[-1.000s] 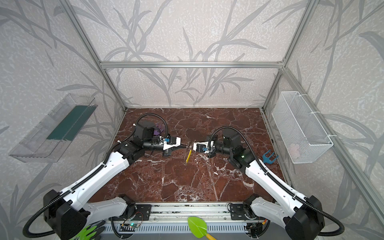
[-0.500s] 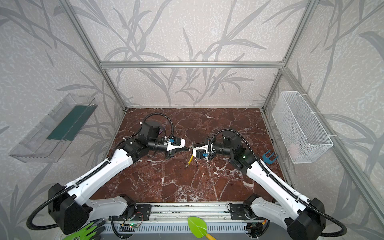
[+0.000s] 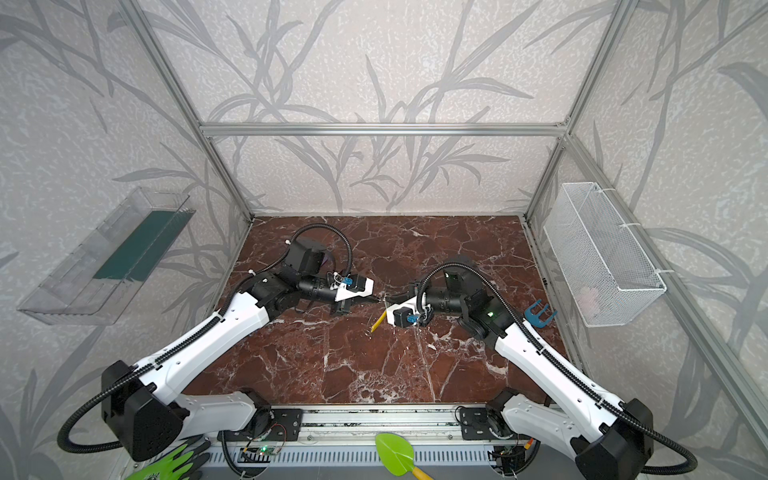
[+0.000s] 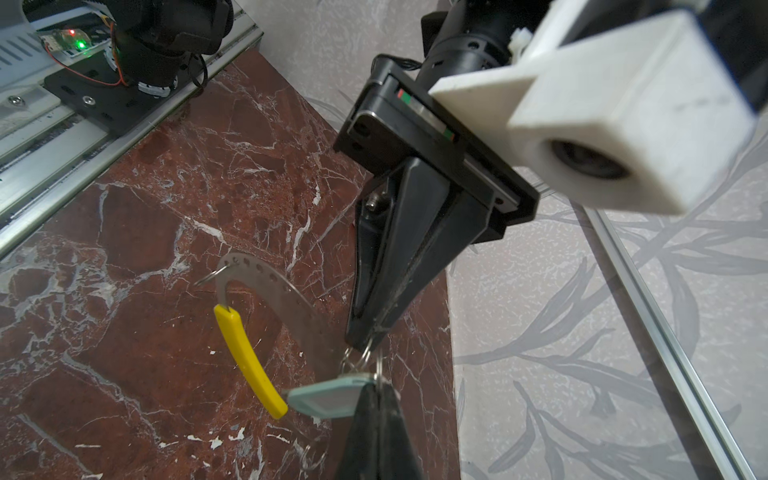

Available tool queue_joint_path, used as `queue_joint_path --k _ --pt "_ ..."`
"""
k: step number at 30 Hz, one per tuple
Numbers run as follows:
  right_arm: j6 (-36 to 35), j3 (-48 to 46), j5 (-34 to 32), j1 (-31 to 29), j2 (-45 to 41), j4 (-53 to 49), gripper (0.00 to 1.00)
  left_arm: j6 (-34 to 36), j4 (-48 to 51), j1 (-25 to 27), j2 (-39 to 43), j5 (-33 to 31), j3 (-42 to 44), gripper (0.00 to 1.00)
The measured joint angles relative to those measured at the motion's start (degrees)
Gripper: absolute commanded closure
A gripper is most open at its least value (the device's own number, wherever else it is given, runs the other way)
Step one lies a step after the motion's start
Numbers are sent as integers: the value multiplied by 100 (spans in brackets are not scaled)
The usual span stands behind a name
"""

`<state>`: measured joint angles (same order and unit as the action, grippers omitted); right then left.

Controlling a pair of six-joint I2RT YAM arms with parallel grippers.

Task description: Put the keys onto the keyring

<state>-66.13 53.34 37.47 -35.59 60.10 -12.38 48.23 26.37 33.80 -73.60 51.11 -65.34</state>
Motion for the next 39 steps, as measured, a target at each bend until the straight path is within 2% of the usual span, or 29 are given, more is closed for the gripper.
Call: queue_joint_path --k 12,39 --pt "-162 28 -57 -4 79 -114 100 317 424 103 -96 -92 -223 100" --pt "-837 26 -258 -173 72 -417 100 354 658 109 -186 -162 -319 100"
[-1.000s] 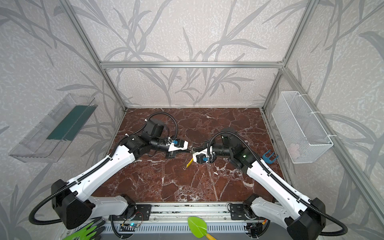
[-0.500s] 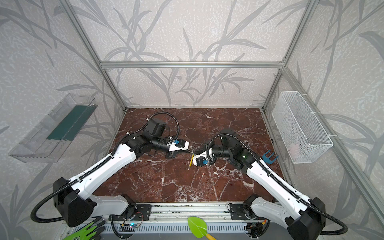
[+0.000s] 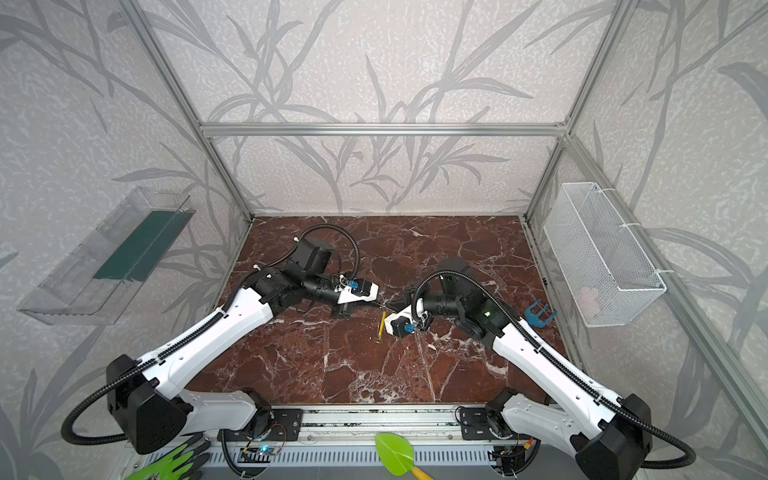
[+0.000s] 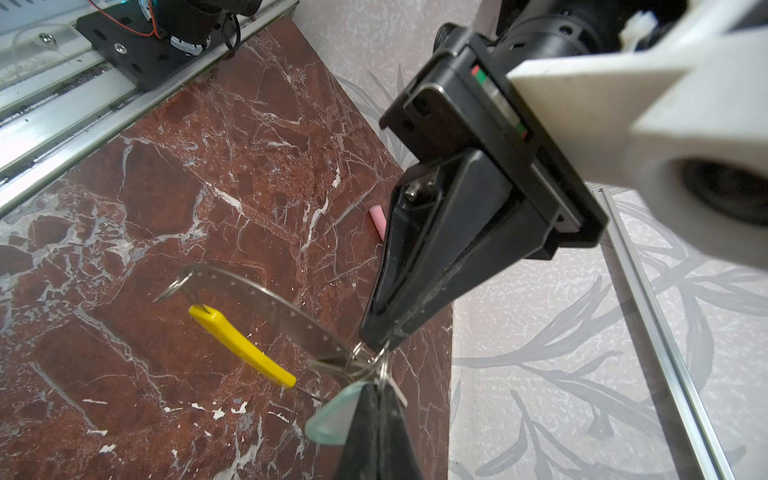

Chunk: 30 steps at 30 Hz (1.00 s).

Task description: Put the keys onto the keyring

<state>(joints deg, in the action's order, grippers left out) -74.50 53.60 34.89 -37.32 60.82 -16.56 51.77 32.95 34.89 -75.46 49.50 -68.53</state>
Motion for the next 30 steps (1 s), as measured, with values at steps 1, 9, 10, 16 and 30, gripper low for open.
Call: queue_joint_path --k 1,9,10,16,30 --pt "-35 -2 -24 -7 -2 -2 100 -20 -9 0 0 0 0 100" --pt "-157 -308 -201 -24 -201 317 100 -271 -260 -37 105 22 146 100" --pt "-164 -337 -216 -24 -219 350 100 -315 -315 -55 129 28 184 100" --pt "-201 -474 -361 -28 -295 516 100 -553 -656 -155 223 103 337 100" --pt "1672 -857 -782 149 -214 1799 56 -1473 -2146 -234 369 221 778 100"
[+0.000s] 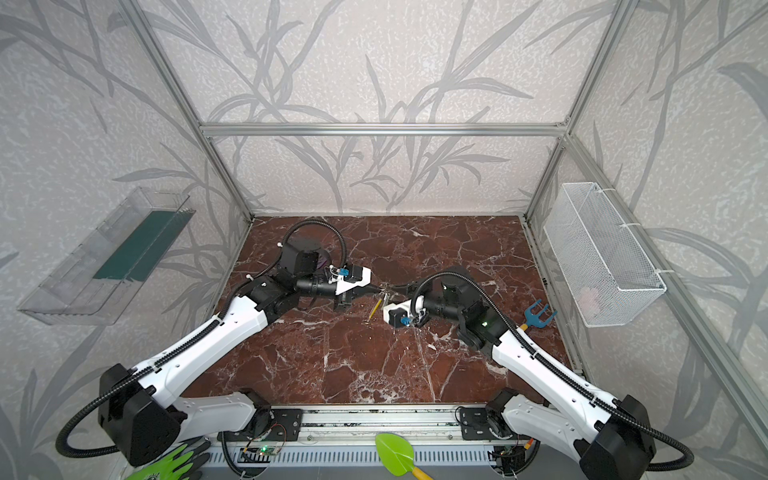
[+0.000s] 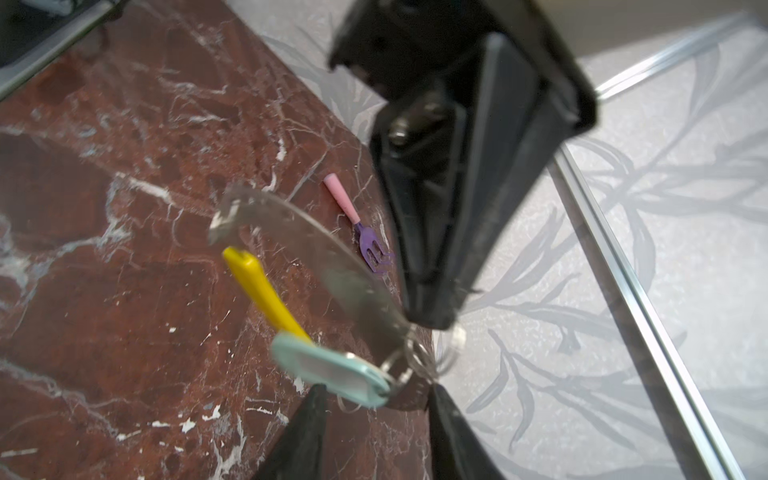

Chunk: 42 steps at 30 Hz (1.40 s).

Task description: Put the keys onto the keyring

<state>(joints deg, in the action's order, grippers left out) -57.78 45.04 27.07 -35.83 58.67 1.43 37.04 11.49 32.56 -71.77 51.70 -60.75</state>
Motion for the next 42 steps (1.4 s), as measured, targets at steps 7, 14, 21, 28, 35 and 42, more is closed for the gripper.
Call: queue_joint_path --k 7,14,21,28,35,42 --pt "2203 -177 280 352 -129 1071 67 -428 -892 0 9 -129 321 100" --pt "3471 -177 684 358 -28 1681 73 -796 -1777 0 9 -267 577 100" --pt "3847 -177 946 407 55 1766 72 -879 -2151 -2 42 -365 588 100" --pt "3947 -173 997 420 280 1757 79 -879 -2280 -2 92 -363 651 100" --pt "4006 -170 1038 431 343 1801 97 -859 -2271 -2 107 -343 651 100" --pt "4013 -44 1054 431 343 1502 100 -437 -1893 -2 164 -424 632 64"
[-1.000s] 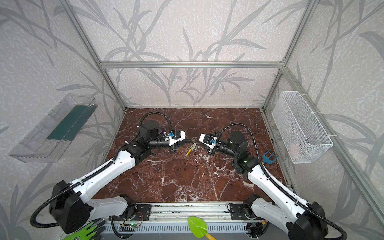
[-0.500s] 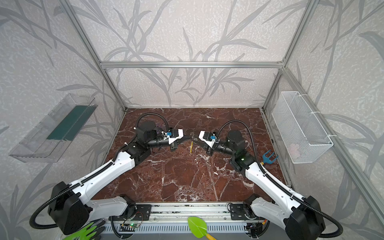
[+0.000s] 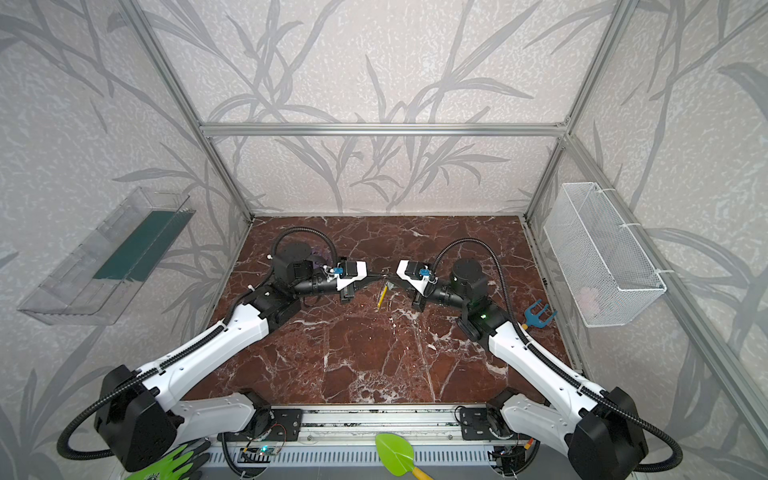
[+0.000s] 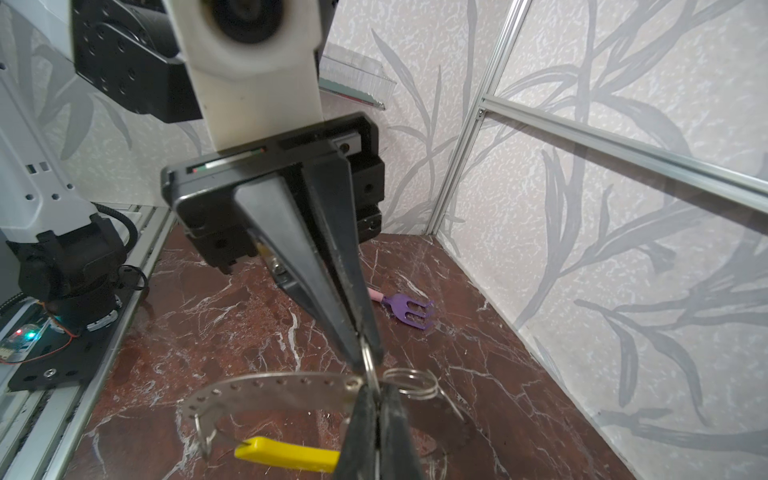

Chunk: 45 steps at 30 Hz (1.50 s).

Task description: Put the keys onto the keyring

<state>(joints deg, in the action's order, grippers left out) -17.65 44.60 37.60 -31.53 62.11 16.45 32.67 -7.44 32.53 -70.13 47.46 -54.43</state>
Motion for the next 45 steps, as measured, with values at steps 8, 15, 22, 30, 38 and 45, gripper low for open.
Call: queue_joint_path --k 8,15,22,30,38,45 --pt "-188 621 -26 0 2 -1113 100 1119 1222 72 31 -647 -529 56" --pt "-509 1145 -227 -26 216 -2282 100 1891 2052 358 26 -1023 -1093 59" --pt "-872 1539 -485 -170 442 -3130 100 2201 2706 498 -284 -1049 -1641 73" --pt "-1032 1613 -614 -245 452 -3528 100 2295 3099 599 -684 -1176 -1871 75" --pt "-1051 1631 -704 -243 450 -3571 100 2393 3394 686 -868 -1314 -2109 87" --pt "-1027 1631 -872 -243 433 -3547 100 2433 3582 719 -999 -1349 -2291 100"
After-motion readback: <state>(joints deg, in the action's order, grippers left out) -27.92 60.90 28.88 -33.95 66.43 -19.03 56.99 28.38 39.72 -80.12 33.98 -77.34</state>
